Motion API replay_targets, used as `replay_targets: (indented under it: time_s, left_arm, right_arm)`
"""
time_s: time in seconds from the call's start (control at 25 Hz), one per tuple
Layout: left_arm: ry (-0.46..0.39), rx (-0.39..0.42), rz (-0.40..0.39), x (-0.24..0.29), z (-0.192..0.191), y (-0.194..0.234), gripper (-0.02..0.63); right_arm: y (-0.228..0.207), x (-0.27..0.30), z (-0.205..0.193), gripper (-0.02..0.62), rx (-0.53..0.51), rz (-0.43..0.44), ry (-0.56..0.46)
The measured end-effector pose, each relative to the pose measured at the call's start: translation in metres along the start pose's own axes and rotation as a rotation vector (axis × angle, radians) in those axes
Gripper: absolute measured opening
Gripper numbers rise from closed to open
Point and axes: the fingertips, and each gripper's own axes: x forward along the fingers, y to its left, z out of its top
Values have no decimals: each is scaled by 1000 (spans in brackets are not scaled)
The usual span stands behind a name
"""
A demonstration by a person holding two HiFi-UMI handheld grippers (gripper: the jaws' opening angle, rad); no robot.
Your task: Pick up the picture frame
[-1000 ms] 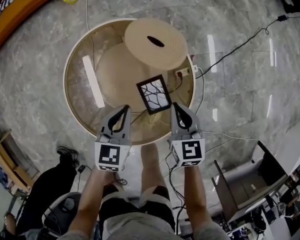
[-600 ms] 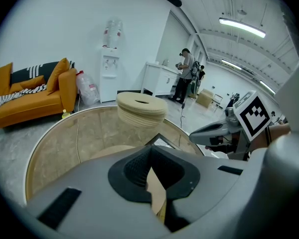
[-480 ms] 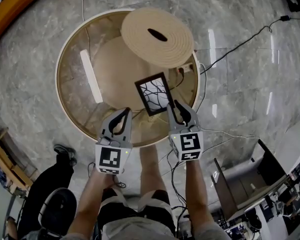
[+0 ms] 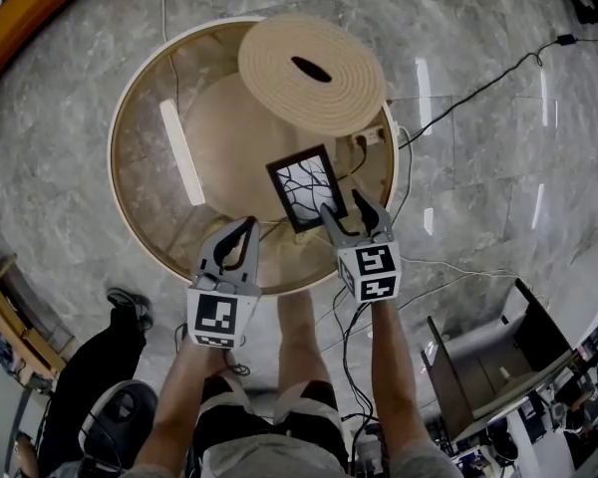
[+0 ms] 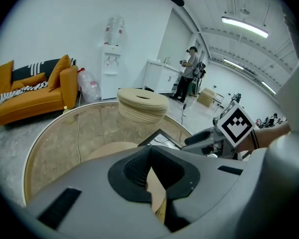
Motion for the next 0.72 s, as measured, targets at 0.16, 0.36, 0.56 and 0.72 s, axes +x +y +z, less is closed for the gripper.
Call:
replay_targets:
  time_s: [0.16, 0.36, 0.56, 0.72]
  left_arm:
    - [7, -8, 6, 1, -3, 1, 17]
    - [5, 10, 3, 3, -7, 1, 17]
    - [6, 12, -1, 3, -5, -1, 17]
    - [6, 11, -2, 3, -6, -2, 17]
  right_arm:
    - [-1, 4, -5, 256, 2, 0, 13]
    - [-2, 7, -11, 251, -1, 6, 23]
    - [-2, 7, -10, 178, -40, -16, 43]
    - [5, 9, -12, 130, -50, -9, 52]
